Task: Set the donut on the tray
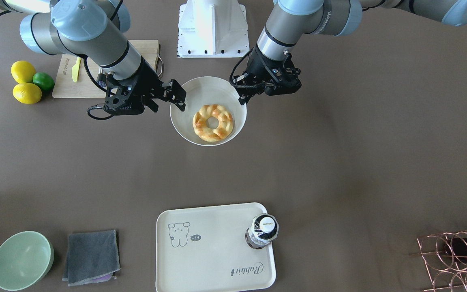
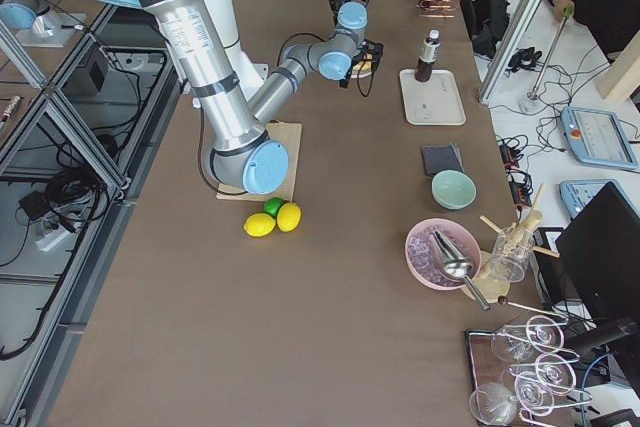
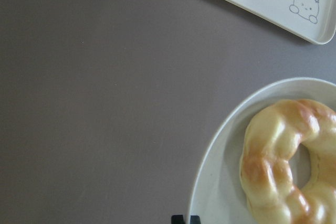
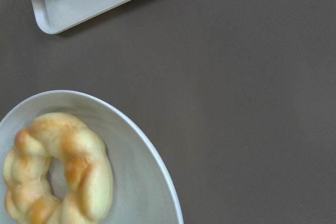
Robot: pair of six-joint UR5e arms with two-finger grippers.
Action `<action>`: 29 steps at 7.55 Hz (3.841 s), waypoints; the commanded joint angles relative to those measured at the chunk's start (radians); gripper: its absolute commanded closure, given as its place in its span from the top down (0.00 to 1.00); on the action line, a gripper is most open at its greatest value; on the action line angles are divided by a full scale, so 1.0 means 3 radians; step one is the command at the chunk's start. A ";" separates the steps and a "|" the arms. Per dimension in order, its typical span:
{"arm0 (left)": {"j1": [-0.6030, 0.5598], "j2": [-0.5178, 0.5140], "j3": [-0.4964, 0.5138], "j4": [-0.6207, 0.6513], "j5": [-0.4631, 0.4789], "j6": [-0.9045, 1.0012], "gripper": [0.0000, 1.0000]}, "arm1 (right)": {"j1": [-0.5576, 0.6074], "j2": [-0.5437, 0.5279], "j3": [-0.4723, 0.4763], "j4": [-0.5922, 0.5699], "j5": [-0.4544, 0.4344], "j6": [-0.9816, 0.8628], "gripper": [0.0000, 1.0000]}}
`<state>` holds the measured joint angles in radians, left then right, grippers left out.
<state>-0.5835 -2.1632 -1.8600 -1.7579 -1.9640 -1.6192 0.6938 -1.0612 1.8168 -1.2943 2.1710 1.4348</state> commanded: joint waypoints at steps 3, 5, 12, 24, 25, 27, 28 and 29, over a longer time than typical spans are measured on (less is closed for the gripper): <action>0.0114 0.0006 -0.0028 0.0005 0.0140 -0.0074 0.00 | -0.0001 -0.0001 0.0039 -0.0022 -0.0011 -0.0002 0.00; 0.0114 0.0006 -0.0033 0.0005 0.0140 -0.0074 0.00 | -0.0032 -0.0001 0.0014 -0.0022 -0.0047 -0.0002 0.00; 0.0135 -0.0014 -0.0089 -0.0005 0.0278 -0.0048 0.98 | 0.0034 -0.0011 -0.0007 -0.0017 -0.0078 -0.0002 0.00; -0.1418 0.1114 -0.0268 0.0010 -0.0586 0.1652 0.98 | 0.0402 0.0554 -0.0719 0.0019 -0.0834 0.0748 0.00; -0.1587 0.1257 -0.0268 0.0015 -0.0612 0.1948 0.98 | 0.0443 0.0840 -0.1204 0.0136 -0.0830 0.0932 0.00; -0.1904 0.1503 -0.0223 0.0025 -0.0739 0.2724 0.98 | 0.0494 0.0991 -0.1876 0.0692 -0.0809 0.1143 0.00; -0.2098 0.1626 -0.0162 0.0025 -0.0851 0.3118 0.98 | 0.0494 0.1037 -0.2116 0.0811 -0.0809 0.1169 0.00; -0.2312 0.1708 -0.0050 0.0030 -0.0999 0.3527 0.98 | 0.0489 0.1153 -0.2407 0.0928 -0.0804 0.1169 0.00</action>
<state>-1.1781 -1.7006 -1.9171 -1.7503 -2.2003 -0.7603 0.8403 -0.7619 1.2381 -1.0862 1.9282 1.7737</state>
